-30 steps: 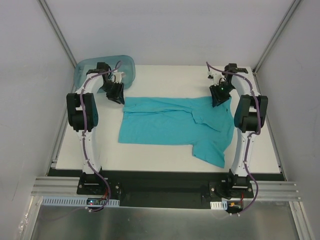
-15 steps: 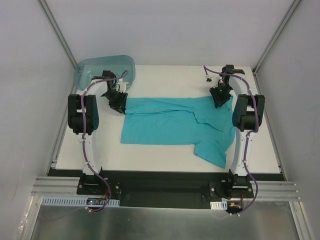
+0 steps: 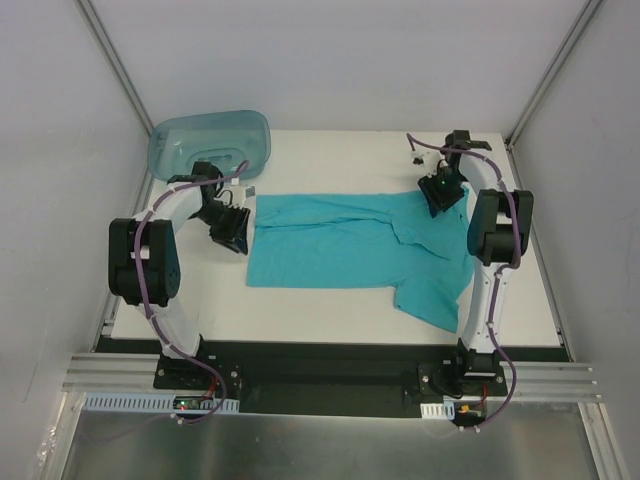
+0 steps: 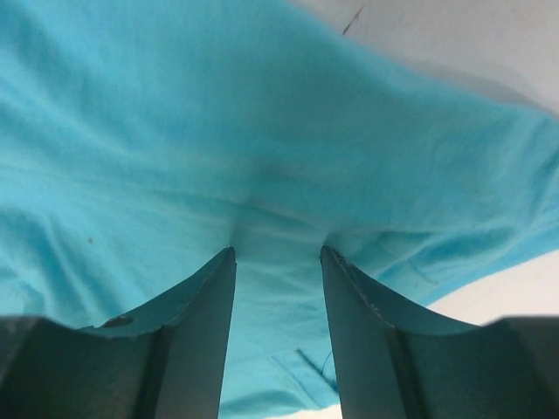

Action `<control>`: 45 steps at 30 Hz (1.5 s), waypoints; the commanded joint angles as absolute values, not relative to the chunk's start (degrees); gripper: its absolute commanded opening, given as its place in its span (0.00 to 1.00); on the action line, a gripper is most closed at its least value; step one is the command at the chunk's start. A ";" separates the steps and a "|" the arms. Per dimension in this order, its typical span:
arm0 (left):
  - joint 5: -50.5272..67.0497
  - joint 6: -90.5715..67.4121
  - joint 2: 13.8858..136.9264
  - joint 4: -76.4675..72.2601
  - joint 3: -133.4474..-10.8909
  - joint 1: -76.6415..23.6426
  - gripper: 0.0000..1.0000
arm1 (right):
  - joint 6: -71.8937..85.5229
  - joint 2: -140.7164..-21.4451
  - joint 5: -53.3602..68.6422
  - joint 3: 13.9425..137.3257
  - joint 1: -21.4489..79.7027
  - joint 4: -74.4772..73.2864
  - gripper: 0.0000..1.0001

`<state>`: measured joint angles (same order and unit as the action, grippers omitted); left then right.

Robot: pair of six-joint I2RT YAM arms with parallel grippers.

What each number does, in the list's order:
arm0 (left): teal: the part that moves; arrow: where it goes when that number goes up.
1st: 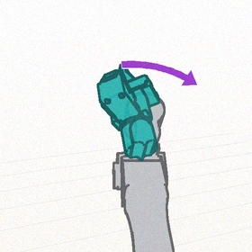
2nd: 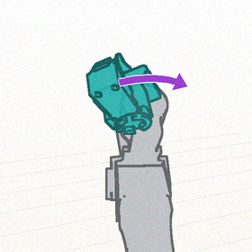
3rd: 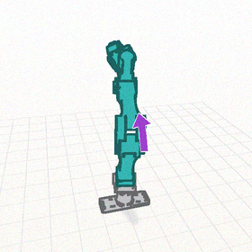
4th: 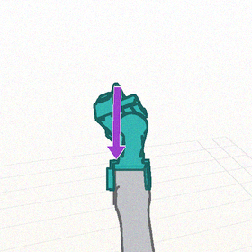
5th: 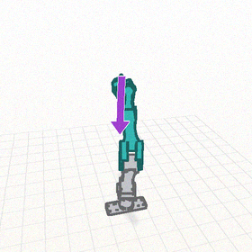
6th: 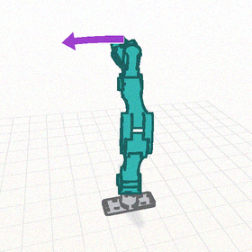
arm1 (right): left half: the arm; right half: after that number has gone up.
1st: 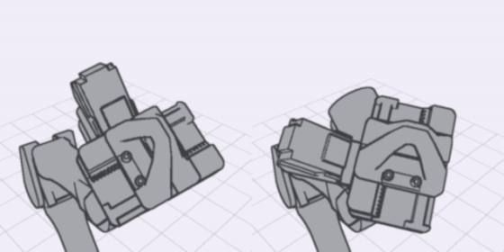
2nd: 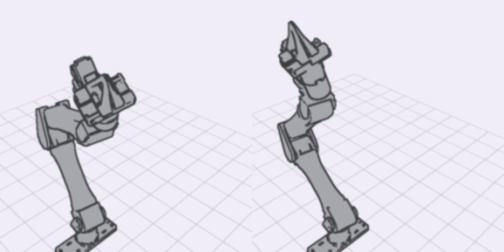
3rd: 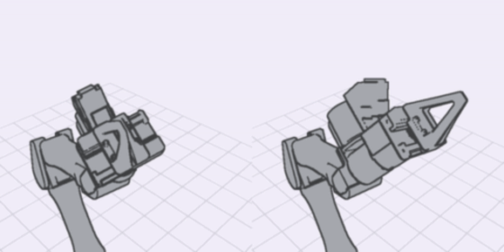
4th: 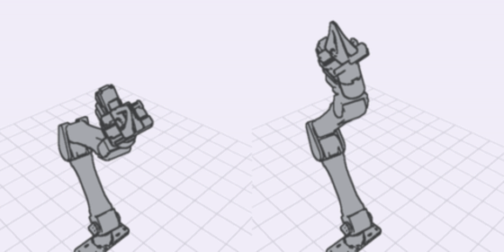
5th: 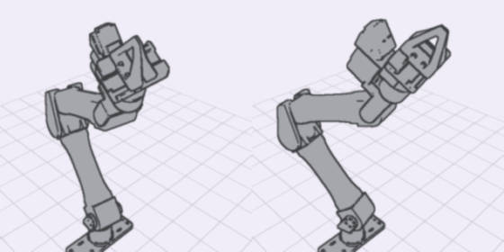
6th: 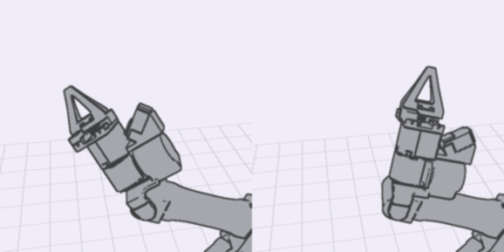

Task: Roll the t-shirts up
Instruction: Fold the T-shirt at the center of the board.

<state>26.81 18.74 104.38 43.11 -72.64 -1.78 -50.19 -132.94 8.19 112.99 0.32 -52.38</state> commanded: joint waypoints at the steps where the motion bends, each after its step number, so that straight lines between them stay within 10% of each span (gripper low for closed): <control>1: 37.53 18.46 101.24 44.74 -69.53 -3.95 0.34 | -50.27 -125.16 8.88 109.60 0.18 -51.76 0.48; 10: 27.70 17.22 108.62 45.08 -69.17 -7.21 0.36 | -51.15 -124.37 9.49 103.97 0.18 -54.31 0.49; 19: 25.15 23.55 104.25 46.49 -58.72 -8.70 0.13 | -52.21 -123.05 9.23 102.31 0.18 -55.72 0.49; 30: 28.82 23.82 93.25 48.08 -65.54 -5.89 0.38 | -60.62 -109.09 19.06 93.02 -2.90 -57.30 0.50; 45: 30.94 18.81 108.19 48.16 -82.26 -5.36 0.42 | -82.09 -105.11 18.81 77.35 -0.09 -57.13 0.51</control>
